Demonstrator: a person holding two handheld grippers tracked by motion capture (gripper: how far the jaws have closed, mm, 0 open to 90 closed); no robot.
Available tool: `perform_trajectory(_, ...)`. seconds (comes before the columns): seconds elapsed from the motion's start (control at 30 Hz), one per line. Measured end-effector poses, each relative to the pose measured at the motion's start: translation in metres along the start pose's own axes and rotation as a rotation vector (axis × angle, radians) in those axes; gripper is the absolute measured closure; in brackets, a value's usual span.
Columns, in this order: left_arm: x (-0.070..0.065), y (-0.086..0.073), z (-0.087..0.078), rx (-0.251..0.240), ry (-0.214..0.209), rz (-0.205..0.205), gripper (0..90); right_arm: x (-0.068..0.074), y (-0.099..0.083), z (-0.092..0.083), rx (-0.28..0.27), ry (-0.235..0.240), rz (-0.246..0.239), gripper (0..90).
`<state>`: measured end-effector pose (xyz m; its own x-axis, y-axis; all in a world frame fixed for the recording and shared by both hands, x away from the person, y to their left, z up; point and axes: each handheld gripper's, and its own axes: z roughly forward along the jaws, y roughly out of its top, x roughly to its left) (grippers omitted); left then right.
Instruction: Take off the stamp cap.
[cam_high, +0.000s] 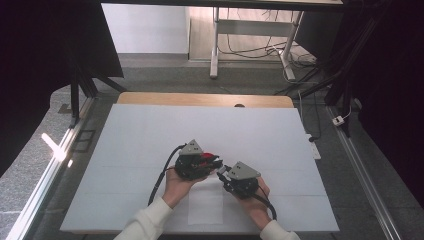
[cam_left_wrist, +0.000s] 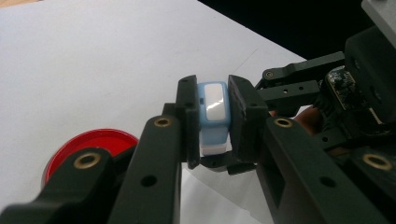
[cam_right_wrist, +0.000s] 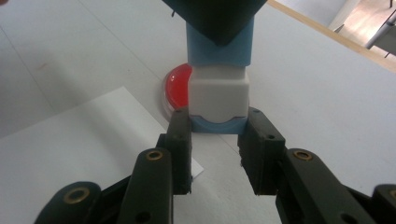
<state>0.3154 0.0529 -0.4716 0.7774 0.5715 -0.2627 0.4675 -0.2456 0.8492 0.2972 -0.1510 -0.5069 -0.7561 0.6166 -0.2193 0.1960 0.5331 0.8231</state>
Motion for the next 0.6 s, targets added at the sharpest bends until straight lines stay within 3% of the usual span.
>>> perform_trajectory(0.17,0.001,0.000,-0.001,-0.008,-0.005,-0.003,75.4,0.001,-0.001,-0.001,-0.018,-0.006,0.025,66.0)
perform_trajectory(0.23,0.000,0.001,-0.003,-0.026,-0.003,-0.006,75.9,0.002,-0.002,-0.001,-0.009,-0.034,0.051,66.1)
perform_trajectory(0.27,-0.001,0.004,-0.013,-0.066,0.121,0.054,76.0,0.001,-0.004,0.001,0.016,-0.028,0.064,66.1)
perform_trajectory(0.3,-0.001,0.004,-0.013,-0.066,0.121,0.054,76.0,0.001,-0.004,0.001,0.016,-0.028,0.064,66.1)
perform_trajectory(0.33,0.005,0.006,-0.022,-0.090,0.120,0.025,76.0,-0.006,-0.015,0.002,0.032,-0.033,0.092,66.1)
perform_trajectory(0.4,0.013,0.005,-0.029,-0.098,0.087,-0.016,75.9,-0.011,-0.015,-0.001,0.031,-0.051,0.093,66.1)
perform_trajectory(0.6,0.009,0.001,-0.019,-0.041,0.066,0.010,75.9,-0.015,-0.011,-0.005,0.004,-0.041,0.089,66.0)
